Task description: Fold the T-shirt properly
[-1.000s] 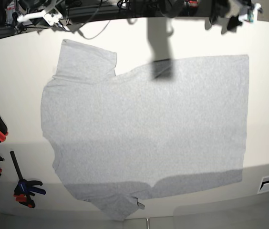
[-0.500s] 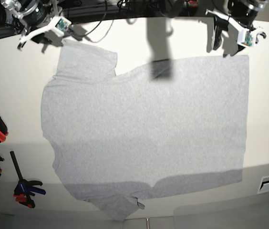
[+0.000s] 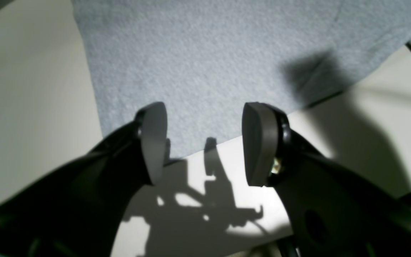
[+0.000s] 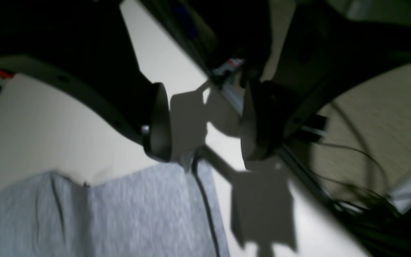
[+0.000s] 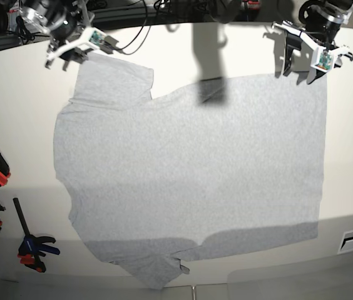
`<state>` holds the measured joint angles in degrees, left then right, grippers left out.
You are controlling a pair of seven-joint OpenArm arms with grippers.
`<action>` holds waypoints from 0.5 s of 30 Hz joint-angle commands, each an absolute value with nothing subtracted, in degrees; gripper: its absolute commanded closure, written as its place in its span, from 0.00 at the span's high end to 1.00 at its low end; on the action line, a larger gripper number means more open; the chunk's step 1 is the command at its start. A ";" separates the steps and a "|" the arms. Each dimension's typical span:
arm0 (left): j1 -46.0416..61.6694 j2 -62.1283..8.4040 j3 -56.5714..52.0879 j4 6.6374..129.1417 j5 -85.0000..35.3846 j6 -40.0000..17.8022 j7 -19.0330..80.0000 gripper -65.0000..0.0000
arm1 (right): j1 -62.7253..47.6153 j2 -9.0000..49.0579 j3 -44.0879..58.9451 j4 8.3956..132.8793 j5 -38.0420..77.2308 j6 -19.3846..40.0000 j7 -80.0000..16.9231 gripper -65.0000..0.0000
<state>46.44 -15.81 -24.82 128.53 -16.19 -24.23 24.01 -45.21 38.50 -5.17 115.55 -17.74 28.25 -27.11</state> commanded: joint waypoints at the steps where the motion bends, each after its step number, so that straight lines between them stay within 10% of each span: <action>1: 46.96 -16.05 -25.15 129.47 -16.51 -24.10 22.31 0.48 | -44.38 39.03 -6.42 116.07 -18.61 27.68 -26.39 0.47; 15: 46.94 -16.05 -25.15 129.47 -16.53 -24.10 22.26 0.48 | -33.89 39.05 -15.18 109.40 -20.88 28.29 -30.59 0.46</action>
